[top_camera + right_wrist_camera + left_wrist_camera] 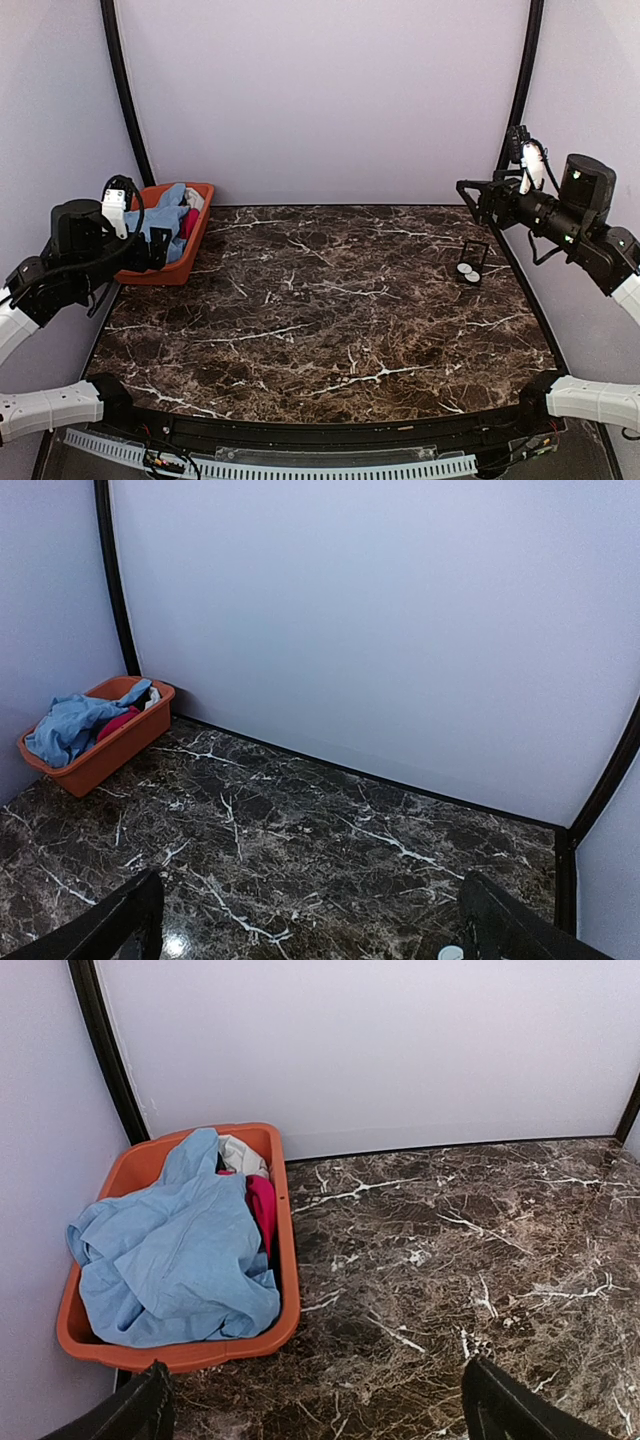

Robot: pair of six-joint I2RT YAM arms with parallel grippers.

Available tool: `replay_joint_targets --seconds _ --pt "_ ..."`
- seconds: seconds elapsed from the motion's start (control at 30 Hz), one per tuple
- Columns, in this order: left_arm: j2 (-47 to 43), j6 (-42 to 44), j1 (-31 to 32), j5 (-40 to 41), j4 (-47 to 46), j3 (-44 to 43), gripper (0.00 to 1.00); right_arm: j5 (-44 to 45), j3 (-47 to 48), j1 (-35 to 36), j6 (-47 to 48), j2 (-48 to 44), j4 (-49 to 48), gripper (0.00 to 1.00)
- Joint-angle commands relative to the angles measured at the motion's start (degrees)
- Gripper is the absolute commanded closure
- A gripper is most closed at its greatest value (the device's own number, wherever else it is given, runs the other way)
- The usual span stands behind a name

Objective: Pin the brooch onto the clothing
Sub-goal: Pick up the crumpled clothing from the bin.

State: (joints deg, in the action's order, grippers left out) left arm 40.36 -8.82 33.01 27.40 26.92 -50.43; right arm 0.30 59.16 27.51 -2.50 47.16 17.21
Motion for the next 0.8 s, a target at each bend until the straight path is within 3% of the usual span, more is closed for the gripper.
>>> replay_joint_targets --seconds 0.0,0.23,0.37,0.53,0.6,0.77 --pt "-2.76 1.24 0.3 -1.07 -0.63 -0.07 0.0 0.93 1.26 0.62 -0.63 0.04 -0.34 0.01" --pt "-3.0 4.14 0.3 1.2 -0.82 0.35 0.0 1.31 1.67 0.57 -1.14 0.88 0.19 0.01" --pt "0.2 8.01 0.3 7.64 -0.95 -0.1 0.0 2.23 2.76 0.62 -2.94 1.86 0.9 0.01" --pt "6.79 6.59 0.06 15.56 1.29 -5.08 0.0 3.29 2.38 0.62 -5.41 3.44 0.81 0.01" --pt "8.71 5.56 -1.35 17.0 1.32 -6.51 0.0 4.17 2.33 0.62 -6.18 3.78 0.8 0.01" --pt "15.07 -0.45 -13.51 8.28 4.65 -11.27 0.0 3.44 1.77 0.61 -7.5 3.04 -0.38 0.01"
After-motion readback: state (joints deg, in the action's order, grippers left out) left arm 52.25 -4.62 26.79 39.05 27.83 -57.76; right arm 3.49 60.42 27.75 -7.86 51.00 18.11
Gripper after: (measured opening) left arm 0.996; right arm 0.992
